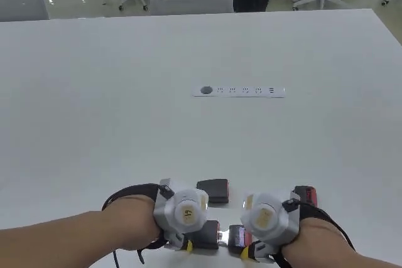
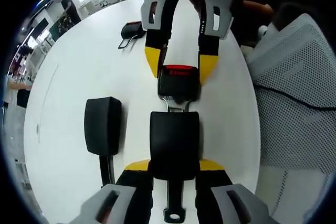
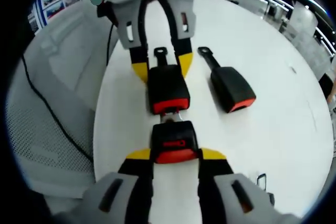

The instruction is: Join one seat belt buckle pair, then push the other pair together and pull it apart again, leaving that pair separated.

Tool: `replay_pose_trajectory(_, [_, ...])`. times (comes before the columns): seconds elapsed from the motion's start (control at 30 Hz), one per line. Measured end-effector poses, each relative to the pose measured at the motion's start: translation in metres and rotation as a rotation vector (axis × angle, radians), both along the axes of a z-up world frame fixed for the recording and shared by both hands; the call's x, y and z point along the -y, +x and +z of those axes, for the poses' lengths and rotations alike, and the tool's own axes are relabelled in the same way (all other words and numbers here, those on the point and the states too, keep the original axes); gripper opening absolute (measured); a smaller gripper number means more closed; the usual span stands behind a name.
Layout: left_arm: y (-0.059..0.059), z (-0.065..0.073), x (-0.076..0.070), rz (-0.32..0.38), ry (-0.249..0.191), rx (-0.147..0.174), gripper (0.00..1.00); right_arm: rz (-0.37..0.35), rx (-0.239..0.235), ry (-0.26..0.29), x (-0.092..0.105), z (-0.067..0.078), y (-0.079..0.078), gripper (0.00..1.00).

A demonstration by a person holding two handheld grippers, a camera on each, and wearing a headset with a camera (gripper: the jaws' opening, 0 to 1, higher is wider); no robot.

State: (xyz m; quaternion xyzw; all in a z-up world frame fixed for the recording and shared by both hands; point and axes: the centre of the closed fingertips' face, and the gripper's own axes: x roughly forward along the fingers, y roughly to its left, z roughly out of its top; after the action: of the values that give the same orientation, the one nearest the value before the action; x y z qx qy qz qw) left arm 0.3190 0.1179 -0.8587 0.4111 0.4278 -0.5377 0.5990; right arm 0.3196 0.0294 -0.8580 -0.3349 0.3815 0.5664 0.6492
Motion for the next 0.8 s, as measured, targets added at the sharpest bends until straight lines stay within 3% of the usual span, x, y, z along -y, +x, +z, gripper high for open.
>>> replay_pose_trajectory(0.57, [0.000,0.000,0.001,-0.029,0.000,-0.003,0.30,0.016,-0.001,0.008,-0.006,0.000,0.001,0.29])
replay_pose_trajectory(0.7, [-0.001,0.000,0.001,-0.041,0.004,-0.003,0.30,0.004,-0.009,0.019,-0.011,0.001,-0.001,0.29])
replay_pose_trajectory(0.73, [0.001,0.000,-0.001,-0.051,0.017,0.004,0.30,-0.031,-0.022,-0.008,-0.007,-0.002,-0.004,0.29])
replay_pose_trajectory(0.77, [-0.001,0.000,0.001,-0.041,0.004,-0.002,0.30,0.001,-0.021,0.019,-0.011,-0.002,-0.005,0.29])
replay_pose_trajectory(0.8, [-0.001,-0.001,0.000,-0.043,0.003,0.000,0.30,-0.006,-0.017,0.012,-0.007,-0.005,-0.002,0.29])
